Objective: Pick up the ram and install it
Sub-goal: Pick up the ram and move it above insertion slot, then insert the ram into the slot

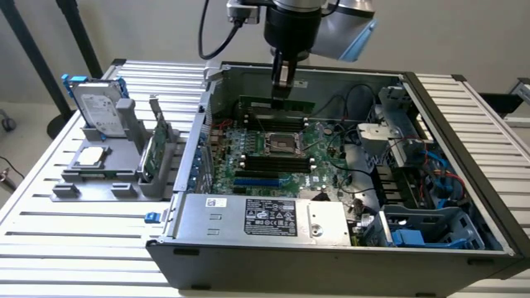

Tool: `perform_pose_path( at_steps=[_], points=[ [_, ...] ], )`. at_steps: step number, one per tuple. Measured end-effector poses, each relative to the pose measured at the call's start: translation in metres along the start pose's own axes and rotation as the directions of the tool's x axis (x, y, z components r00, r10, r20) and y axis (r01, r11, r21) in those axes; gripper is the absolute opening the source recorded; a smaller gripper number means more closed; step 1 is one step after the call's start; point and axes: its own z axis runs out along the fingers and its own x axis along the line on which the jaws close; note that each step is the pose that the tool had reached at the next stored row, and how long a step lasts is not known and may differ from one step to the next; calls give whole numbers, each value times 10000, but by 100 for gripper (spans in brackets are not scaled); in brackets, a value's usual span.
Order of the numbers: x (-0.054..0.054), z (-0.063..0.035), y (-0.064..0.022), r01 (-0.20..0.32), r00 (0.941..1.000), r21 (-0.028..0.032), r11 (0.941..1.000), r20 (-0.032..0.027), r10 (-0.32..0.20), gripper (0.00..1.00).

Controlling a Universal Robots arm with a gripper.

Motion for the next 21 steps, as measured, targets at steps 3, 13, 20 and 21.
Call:
perform_pose_path(
  at_steps=[3, 13, 20, 21],
  points=[
    [1, 21, -8, -160, 9998, 66, 9998, -82, 161, 14],
    [9, 106, -92, -190, 9994, 340, 9992, -280, 200, 14],
    [13, 109, -94, -189, 9995, 339, 9992, -263, 198, 14],
    [13, 109, -94, -189, 9995, 339, 9992, -263, 198, 14]
  ],
)
